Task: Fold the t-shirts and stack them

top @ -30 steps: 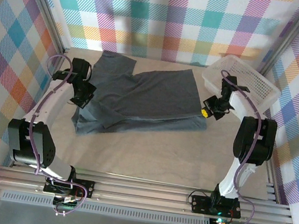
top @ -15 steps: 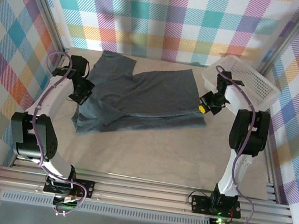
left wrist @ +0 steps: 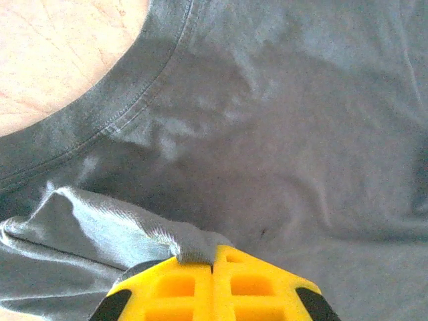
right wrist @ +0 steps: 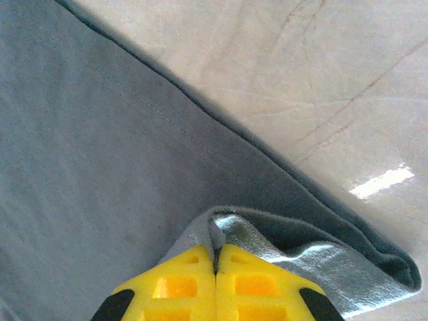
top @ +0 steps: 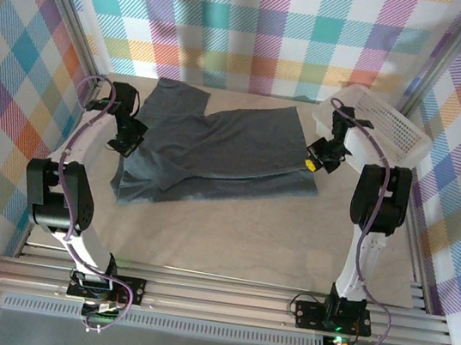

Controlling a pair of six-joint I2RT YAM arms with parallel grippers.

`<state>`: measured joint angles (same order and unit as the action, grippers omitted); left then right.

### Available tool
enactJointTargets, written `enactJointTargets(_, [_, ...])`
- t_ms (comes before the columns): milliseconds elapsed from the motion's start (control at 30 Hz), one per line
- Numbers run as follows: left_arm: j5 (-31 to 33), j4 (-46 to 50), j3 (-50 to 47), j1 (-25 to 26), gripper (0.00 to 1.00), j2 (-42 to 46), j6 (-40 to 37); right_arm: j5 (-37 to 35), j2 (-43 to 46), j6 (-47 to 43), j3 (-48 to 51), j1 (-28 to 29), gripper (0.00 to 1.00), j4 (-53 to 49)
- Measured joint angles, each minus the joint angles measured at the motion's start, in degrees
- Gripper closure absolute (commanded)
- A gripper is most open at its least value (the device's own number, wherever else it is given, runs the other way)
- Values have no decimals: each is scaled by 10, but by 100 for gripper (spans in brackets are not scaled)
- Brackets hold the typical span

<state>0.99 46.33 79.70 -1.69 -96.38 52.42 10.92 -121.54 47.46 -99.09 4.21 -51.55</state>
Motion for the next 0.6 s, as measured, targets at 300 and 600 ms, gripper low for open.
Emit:
enactJointTargets(300, [0,0,19,-6,100,-17,-9,0,-20,0,-28,5,100,-11])
enactJointTargets(600, [-5,-14,19,-10,58,-41,-33,0,-30,-20,-34,8,64,-2])
